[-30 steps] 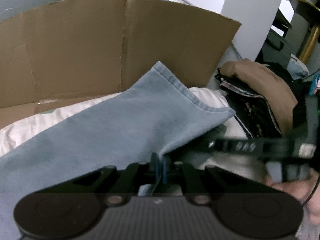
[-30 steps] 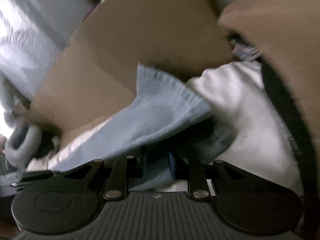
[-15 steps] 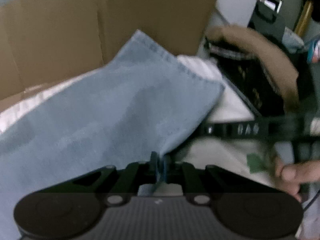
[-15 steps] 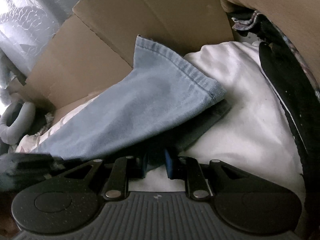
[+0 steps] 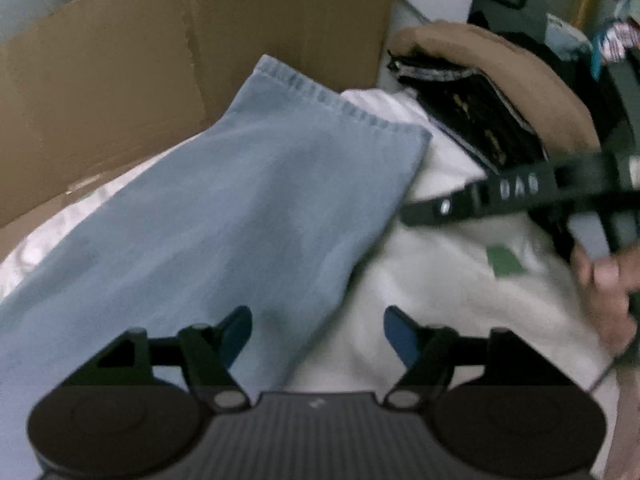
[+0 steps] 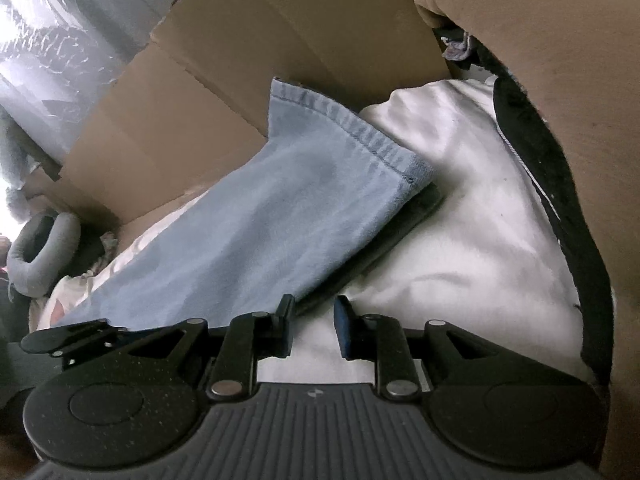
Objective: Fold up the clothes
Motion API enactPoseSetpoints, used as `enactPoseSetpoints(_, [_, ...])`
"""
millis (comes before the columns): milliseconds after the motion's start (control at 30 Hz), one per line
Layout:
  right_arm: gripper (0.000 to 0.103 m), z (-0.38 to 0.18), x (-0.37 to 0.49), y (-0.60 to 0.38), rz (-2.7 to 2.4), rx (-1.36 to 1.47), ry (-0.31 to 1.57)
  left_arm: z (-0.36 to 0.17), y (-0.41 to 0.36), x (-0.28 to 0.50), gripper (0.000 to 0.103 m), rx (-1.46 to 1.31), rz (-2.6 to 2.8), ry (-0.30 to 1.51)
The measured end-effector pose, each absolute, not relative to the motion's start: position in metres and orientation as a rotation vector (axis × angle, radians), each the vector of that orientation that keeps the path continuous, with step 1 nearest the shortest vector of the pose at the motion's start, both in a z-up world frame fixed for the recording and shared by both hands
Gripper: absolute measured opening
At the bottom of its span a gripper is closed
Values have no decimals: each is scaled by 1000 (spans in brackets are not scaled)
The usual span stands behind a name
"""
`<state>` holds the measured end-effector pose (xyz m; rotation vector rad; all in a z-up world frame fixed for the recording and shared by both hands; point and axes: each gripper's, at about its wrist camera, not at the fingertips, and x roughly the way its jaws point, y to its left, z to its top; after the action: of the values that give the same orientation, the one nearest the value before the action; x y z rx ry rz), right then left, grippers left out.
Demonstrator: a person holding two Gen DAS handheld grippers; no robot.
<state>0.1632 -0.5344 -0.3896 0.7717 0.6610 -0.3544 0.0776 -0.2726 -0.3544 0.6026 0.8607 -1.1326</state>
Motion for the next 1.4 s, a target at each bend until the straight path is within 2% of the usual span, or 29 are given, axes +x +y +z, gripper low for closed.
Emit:
enactPoseSetpoints(400, [24,-375,168,-507,-326,759,669,-333,-186,84,75,657,-1032,841])
enactPoseSetpoints(633, [28,-373,184,-480,-267,722,714,-337,-154,96,75,570,-975,806])
enactPoseSetpoints(867, [29,-372,194,-455,-195,653,761,-353,-138,114,59,428,-891,857])
enactPoseSetpoints(1133, [29,-378,221,-424,-106,606,794,-348,-126,127,53,332,-832,831])
enactPoseSetpoints(1200, [29,-376,230,-416,-92,588,786,-347,-125,128,47,327,-831,820])
enactPoseSetpoints(1267, [34,-373,238,-409,-78,571,779,-346,-126,130,30,326,-830,821])
enactPoseSetpoints(1300, [39,-373,243,-406,-72,563,776,-345,-127,131,27,322,-829,820])
enactPoseSetpoints(1400, [43,-370,255,-398,-55,536,771,-342,-127,131,19,313,-825,803])
